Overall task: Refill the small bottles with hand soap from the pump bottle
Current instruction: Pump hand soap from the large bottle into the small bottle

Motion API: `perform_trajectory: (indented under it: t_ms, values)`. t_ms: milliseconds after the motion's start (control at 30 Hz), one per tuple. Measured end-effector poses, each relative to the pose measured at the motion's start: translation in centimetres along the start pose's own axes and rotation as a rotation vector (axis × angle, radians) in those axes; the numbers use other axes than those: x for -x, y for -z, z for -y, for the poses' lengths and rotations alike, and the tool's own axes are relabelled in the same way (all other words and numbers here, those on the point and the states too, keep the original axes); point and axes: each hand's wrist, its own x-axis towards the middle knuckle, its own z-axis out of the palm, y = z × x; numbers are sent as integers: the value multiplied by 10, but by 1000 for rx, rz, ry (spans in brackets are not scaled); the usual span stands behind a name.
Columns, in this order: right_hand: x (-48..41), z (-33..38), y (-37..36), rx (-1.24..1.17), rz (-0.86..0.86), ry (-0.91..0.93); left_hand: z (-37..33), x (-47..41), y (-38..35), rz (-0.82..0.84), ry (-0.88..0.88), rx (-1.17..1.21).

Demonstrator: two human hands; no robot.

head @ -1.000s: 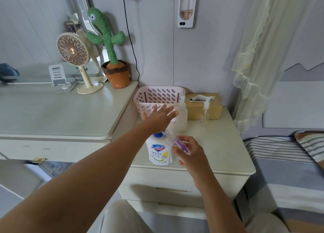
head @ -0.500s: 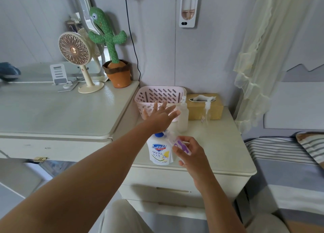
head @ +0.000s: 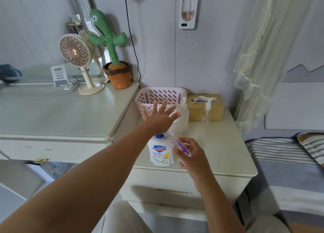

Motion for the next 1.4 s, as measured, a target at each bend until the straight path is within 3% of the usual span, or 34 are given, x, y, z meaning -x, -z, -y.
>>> perform_trajectory:
  t_ms: [433, 1233, 1400]
  values:
    - [-2, -1, 0, 1, 4, 0, 13, -17, -14, -62, 56, 17]
    - [-4, 7, 6, -12, 30, 10, 13, -22, -5, -147, -17, -64]
    - [-3, 3, 3, -7, 31, -8, 15, -20, -12, -116, 26, 25]
